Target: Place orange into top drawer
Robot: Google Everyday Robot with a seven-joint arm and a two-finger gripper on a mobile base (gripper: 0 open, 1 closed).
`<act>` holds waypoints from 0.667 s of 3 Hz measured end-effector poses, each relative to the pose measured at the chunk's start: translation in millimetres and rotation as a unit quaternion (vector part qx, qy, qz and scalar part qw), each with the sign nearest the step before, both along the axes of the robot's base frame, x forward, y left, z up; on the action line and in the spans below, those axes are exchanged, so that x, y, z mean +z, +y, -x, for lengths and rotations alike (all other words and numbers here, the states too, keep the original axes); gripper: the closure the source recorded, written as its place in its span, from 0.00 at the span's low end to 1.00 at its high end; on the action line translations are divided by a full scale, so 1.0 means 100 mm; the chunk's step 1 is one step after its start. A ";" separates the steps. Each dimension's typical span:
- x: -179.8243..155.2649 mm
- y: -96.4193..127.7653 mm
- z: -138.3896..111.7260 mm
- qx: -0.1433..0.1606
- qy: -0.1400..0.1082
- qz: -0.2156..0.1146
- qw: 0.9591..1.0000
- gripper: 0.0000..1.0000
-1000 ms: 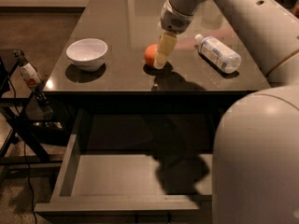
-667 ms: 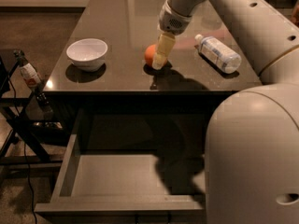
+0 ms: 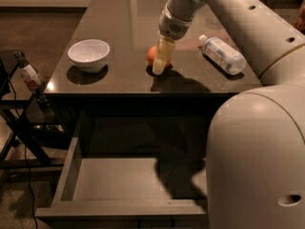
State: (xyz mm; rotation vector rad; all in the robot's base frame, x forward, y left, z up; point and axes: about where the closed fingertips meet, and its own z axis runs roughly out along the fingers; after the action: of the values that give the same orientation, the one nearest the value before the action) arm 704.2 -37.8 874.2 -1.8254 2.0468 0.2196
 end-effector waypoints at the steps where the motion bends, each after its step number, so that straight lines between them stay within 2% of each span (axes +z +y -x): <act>1: -0.14 0.03 0.04 0.001 0.015 0.002 1.000 0.00; 2: -0.26 0.04 0.06 -0.002 0.025 0.011 1.000 0.00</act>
Offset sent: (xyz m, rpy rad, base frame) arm -0.0120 0.0003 -0.0345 -0.0562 0.0753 -0.0229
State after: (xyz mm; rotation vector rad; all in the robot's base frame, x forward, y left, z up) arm 698.4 -33.6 848.2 -1.8457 2.0947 0.2453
